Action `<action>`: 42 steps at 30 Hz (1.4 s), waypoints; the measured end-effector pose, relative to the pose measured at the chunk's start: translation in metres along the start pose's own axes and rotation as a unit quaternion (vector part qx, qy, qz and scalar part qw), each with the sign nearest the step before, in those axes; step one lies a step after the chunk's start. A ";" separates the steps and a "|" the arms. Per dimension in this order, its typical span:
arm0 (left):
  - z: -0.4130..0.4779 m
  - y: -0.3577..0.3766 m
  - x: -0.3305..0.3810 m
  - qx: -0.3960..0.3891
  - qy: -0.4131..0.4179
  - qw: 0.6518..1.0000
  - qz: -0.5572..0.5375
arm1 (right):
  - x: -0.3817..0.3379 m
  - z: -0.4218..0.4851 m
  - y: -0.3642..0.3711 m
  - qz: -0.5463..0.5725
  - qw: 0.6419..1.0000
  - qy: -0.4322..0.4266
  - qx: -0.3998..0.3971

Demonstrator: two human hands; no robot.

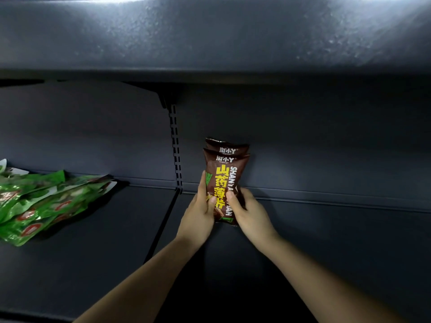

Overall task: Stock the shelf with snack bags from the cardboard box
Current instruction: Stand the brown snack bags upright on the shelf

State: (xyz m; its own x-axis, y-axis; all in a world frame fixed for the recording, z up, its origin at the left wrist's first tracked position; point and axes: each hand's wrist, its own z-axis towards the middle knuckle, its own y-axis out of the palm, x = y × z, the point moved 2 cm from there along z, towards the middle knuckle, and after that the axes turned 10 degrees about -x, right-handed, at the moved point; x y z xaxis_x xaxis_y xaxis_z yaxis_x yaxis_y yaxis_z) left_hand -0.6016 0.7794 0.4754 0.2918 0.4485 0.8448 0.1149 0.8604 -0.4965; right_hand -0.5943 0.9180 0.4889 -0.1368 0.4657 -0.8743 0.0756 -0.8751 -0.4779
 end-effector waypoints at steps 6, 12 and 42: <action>-0.003 -0.003 0.003 0.031 -0.023 0.998 -0.052 | -0.010 0.009 -0.002 -0.023 0.999 0.022 0.003; -0.006 0.000 0.011 0.011 -0.038 0.995 0.089 | -0.002 0.003 0.004 0.010 0.999 0.017 -0.034; -0.028 -0.008 0.030 0.051 -0.105 0.990 0.074 | -0.027 -0.020 -0.031 -0.074 0.996 0.031 -0.034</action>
State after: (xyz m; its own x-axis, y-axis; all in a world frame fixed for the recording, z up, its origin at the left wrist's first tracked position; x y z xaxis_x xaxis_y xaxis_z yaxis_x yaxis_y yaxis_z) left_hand -0.5667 0.7792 0.4991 0.0928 0.6020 0.7930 -0.0142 0.7972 -0.6035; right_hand -0.5736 0.9352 0.5255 -0.0909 0.5983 -0.7961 0.1259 -0.7861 -0.6051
